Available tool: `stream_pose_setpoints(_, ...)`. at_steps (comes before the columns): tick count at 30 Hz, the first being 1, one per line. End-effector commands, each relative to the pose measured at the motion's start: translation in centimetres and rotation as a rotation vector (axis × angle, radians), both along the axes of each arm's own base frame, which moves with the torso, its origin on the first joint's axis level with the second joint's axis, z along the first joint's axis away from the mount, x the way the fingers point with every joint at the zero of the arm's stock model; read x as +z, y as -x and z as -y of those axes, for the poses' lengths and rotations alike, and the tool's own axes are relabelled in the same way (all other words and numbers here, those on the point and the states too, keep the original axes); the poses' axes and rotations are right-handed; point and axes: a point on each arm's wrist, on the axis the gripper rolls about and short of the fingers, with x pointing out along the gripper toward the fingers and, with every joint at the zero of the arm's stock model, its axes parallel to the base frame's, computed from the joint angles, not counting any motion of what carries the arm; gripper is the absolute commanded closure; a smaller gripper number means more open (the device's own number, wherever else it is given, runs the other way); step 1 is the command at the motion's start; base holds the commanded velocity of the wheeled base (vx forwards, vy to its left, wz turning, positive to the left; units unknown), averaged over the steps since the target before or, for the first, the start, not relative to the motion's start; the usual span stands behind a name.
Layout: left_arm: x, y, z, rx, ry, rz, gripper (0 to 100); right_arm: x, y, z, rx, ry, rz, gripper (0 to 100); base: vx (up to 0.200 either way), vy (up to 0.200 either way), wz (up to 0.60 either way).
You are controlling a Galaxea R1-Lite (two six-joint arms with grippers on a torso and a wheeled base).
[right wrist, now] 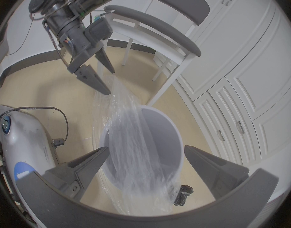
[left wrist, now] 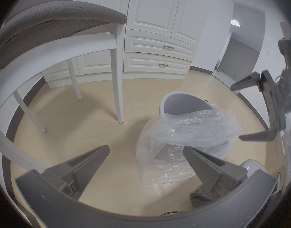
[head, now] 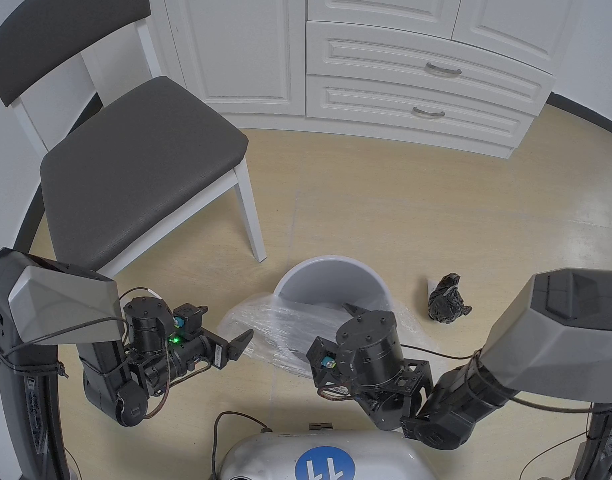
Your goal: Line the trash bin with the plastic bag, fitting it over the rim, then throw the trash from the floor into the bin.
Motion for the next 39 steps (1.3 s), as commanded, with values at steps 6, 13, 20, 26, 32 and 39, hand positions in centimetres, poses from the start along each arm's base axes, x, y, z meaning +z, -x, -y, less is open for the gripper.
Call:
stream_pose_setpoints(6,0.4,-0.2,0.0,0.005,0.006,0.015,0,-2.8,-0.9,-0.8,-0.006,0.04,-0.031,0,0.0,0.0,0.0)
stream_pose_setpoints(13,0.4,0.1,0.1,-0.003,-0.001,0.013,0,-2.9,-2.2,-1.5,-0.024,0.004,-0.01,0,0.0,0.0,0.0)
stream_pose_setpoints(20,0.4,0.0,0.1,0.001,-0.001,0.015,0,-4.1,-3.7,-1.4,-0.054,0.006,-0.016,0,0.0,0.0,0.0)
stream_pose_setpoints(26,0.5,0.0,0.1,0.001,0.0,0.018,0,-4.2,-5.6,-1.2,-0.091,-0.018,0.001,0,0.0,0.0,0.0)
stream_pose_setpoints(32,0.5,0.0,0.1,0.001,-0.001,0.016,0,-3.3,-5.9,-1.0,-0.104,-0.053,0.014,100,0.0,0.0,0.0)
stream_pose_setpoints(39,0.5,0.0,0.1,0.001,-0.001,0.016,0,-0.6,-5.6,-1.0,-0.101,-0.106,0.052,100,0.0,0.0,0.0)
